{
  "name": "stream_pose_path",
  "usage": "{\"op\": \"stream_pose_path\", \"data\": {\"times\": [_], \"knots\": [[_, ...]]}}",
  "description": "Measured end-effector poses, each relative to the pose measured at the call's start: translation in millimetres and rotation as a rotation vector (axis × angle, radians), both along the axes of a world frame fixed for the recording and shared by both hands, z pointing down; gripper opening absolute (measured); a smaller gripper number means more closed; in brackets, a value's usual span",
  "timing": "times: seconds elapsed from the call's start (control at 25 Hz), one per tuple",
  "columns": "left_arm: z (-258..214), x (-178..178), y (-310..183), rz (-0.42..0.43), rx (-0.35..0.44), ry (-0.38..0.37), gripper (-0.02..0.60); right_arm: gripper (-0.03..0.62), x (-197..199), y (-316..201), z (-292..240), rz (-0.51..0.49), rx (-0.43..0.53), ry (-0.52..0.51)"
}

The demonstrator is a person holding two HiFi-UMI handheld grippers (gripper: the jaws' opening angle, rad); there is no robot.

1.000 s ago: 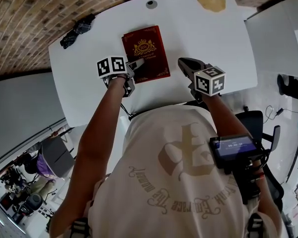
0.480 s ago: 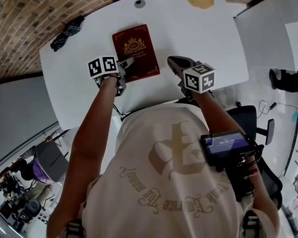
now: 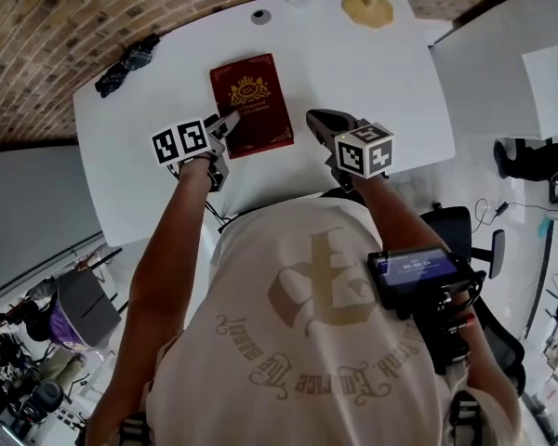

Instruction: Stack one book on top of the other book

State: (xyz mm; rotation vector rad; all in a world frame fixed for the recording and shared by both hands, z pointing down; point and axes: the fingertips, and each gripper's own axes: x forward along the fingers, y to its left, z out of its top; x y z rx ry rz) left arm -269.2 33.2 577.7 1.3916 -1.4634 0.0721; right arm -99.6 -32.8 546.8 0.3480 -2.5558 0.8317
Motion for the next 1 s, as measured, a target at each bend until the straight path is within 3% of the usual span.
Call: {"op": "stream_pose_path", "data": {"times": [0.28,0.4,0.76,1.0], "knots": [[-38,5,7,-0.006,0.207,-0.008,0.12,0.021,-16,3,-22,-0.044,0.065,-0.031],[-47,4,12,-0.01,0.245,-0.045,0.057,0.021,-22,6,-31,-0.057,0.09,-0.047],[-75,5,37,-0.051,0.327,-0.167,0.02,0.021,-32,18,-56,-0.076,0.123,-0.117],[-87,20,53,0.0,0.41,-0.197,0.02,0.021,-35,35,-65,-0.149,0.192,-0.117]]}}
